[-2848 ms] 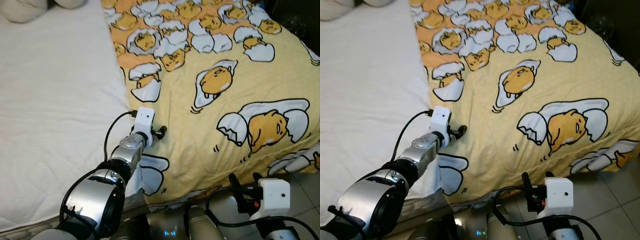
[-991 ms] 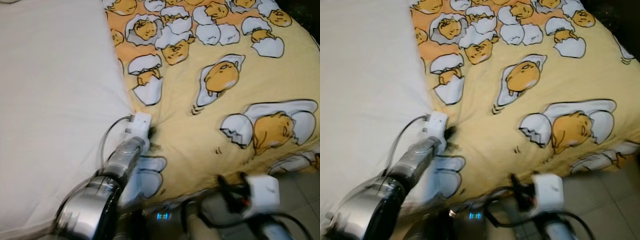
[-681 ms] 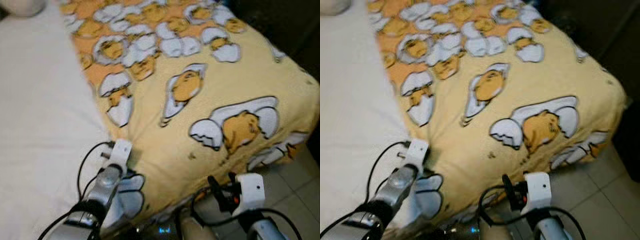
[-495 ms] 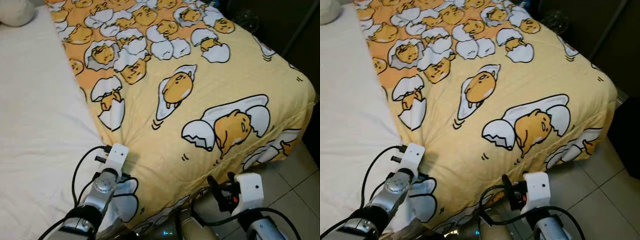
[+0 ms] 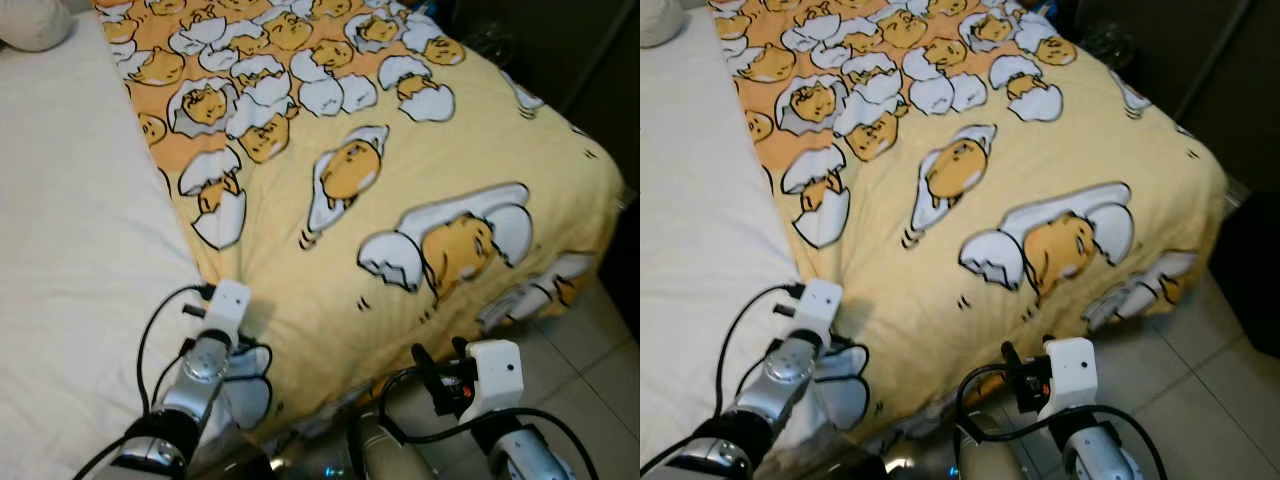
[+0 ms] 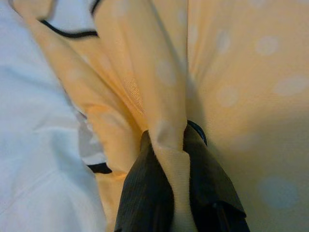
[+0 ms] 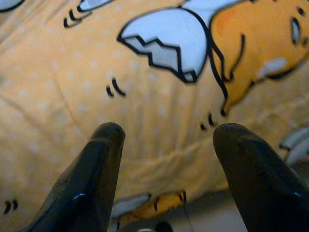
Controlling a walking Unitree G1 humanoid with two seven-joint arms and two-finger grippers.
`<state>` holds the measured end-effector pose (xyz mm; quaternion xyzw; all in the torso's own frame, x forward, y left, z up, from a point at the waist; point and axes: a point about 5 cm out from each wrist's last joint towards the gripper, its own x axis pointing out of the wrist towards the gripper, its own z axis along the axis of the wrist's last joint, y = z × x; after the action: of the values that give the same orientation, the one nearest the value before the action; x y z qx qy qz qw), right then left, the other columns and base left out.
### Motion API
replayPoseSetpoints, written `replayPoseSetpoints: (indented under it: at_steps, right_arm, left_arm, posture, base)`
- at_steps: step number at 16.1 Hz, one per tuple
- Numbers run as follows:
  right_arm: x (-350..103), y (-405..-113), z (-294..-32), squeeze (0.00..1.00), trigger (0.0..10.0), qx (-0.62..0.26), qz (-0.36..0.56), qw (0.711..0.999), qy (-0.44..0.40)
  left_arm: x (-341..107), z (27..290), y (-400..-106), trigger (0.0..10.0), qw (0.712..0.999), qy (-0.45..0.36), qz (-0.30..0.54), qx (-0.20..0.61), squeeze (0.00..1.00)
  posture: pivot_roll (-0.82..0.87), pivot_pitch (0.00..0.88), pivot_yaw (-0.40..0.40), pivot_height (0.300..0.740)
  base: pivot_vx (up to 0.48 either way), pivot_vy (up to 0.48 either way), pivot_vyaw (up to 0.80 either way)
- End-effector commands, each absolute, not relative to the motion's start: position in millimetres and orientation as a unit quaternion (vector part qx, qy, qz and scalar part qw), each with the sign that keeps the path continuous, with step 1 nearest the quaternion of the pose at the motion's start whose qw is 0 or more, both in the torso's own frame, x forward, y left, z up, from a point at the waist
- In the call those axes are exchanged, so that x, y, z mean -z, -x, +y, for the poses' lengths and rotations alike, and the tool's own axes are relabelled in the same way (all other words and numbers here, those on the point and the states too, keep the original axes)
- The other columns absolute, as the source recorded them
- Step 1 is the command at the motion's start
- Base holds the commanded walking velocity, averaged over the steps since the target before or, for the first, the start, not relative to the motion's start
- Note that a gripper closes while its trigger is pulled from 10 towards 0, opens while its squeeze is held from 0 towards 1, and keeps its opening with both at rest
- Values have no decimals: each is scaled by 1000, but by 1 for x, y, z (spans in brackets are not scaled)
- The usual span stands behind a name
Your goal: Clean up the room
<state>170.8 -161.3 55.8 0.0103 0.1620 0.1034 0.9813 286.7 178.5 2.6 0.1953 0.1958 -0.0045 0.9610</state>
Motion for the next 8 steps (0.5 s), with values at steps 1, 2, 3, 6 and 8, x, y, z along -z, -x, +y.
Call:
replayPoseSetpoints:
  at_steps: [1, 2, 3, 6, 8]
  right_arm:
    - [-51, -168, -166, 0, 10000, -87, 174, 981, -2]
    - [-51, -170, -167, 0, 10000, -85, 173, 981, -3]
    - [-50, -172, -167, 0, 10000, -84, 173, 981, -1]
    - [-49, -175, -168, 0, 10000, -82, 172, 982, 6]
    - [-48, -176, -168, 0, 10000, -81, 174, 981, 6]
  left_arm:
    - [36, 201, -246, 10000, 931, -205, 301, -27, 0]
    - [35, 200, -247, 10000, 931, -203, 302, -27, 0]
    - [35, 198, -248, 10000, 932, -198, 304, -24, 0]
    - [31, 191, -253, 10000, 943, -159, 292, -21, 1000]
    - [33, 190, -253, 10000, 939, -158, 303, -29, 1000]
  posture:
    - [-294, 155, 99, 740]
    - [-293, 154, 97, 740]
    - [-293, 153, 97, 740]
    - [-290, 149, 96, 740]
    - [-288, 146, 96, 740]
  base:
    - [0, 0, 0]
    - [0, 0, 0]
    - [0, 0, 0]
    - [0, 0, 0]
    - [0, 0, 0]
